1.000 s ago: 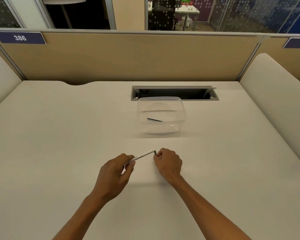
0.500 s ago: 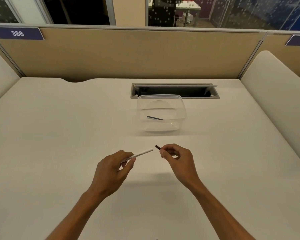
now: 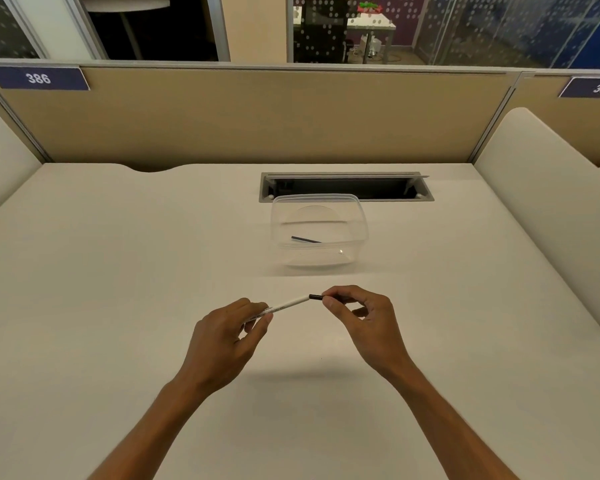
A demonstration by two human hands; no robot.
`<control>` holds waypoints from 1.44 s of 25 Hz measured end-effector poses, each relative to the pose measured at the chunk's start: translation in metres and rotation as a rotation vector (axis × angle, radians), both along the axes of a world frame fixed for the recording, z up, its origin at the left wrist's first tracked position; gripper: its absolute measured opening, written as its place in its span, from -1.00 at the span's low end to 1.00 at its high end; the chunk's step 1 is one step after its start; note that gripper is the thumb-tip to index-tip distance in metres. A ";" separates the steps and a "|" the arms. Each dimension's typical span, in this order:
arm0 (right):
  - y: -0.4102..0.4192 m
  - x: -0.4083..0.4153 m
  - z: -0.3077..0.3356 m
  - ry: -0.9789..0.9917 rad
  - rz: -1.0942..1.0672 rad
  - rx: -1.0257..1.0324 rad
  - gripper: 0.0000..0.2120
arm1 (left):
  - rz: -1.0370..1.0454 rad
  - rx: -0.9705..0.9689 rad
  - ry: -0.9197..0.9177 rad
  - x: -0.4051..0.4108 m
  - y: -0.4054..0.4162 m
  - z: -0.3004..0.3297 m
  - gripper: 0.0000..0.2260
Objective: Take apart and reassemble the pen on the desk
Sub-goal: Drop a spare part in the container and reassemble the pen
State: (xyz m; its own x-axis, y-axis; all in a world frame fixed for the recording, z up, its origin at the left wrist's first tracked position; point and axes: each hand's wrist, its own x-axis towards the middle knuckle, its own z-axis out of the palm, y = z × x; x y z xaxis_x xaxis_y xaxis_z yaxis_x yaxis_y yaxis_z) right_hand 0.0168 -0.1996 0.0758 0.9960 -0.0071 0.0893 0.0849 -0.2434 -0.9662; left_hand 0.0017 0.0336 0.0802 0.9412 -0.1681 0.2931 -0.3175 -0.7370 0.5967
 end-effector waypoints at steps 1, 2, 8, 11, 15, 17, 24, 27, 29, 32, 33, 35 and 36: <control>-0.001 0.000 0.001 -0.004 -0.001 0.004 -0.93 | 0.000 0.000 -0.001 0.000 0.000 0.001 -0.89; -0.001 0.000 0.002 -0.007 0.000 0.006 -0.93 | 0.000 0.000 -0.003 0.000 0.001 0.002 -0.89; 0.000 0.001 0.004 -0.008 0.016 -0.011 -0.95 | -0.006 0.011 -0.006 0.000 0.000 0.004 -0.89; -0.002 0.002 0.005 -0.021 0.036 -0.033 -0.94 | -0.007 0.029 -0.006 0.000 0.000 0.004 -0.89; -0.005 0.003 0.008 -0.022 0.074 -0.063 -0.94 | -0.026 0.097 -0.009 0.001 0.003 0.005 -0.81; -0.005 0.004 0.010 -0.040 0.126 -0.096 -0.93 | -0.053 0.126 -0.009 0.002 0.003 0.006 -0.77; -0.005 0.004 0.013 -0.042 0.197 -0.123 -0.94 | -0.089 0.133 0.015 0.004 0.000 0.008 -0.76; -0.004 0.003 0.013 -0.055 0.214 -0.132 -0.95 | -0.099 0.138 -0.012 0.005 0.000 0.010 -0.76; -0.003 0.002 0.013 -0.067 0.224 -0.147 -0.97 | -0.106 0.145 -0.040 0.005 -0.001 0.011 -0.75; -0.001 0.003 0.013 -0.078 0.213 -0.188 -0.85 | -0.111 0.143 -0.055 0.006 -0.001 0.013 -0.74; 0.000 0.002 0.013 -0.086 0.207 -0.205 -0.81 | -0.113 0.138 -0.050 0.005 -0.001 0.013 -0.75; 0.002 0.001 0.014 -0.099 0.192 -0.203 -0.82 | -0.112 0.129 -0.046 0.005 -0.001 0.013 -0.74; 0.001 -0.001 0.014 -0.103 0.185 -0.189 -0.86 | -0.110 0.125 -0.046 0.005 -0.002 0.013 -0.74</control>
State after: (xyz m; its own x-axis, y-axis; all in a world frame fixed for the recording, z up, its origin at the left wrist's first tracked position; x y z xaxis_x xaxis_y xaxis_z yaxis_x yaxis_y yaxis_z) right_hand 0.0161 -0.1983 0.0898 0.9644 0.2001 0.1726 0.2400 -0.3900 -0.8890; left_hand 0.0066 0.0319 0.0928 0.9011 -0.3073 0.3058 -0.4253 -0.7638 0.4856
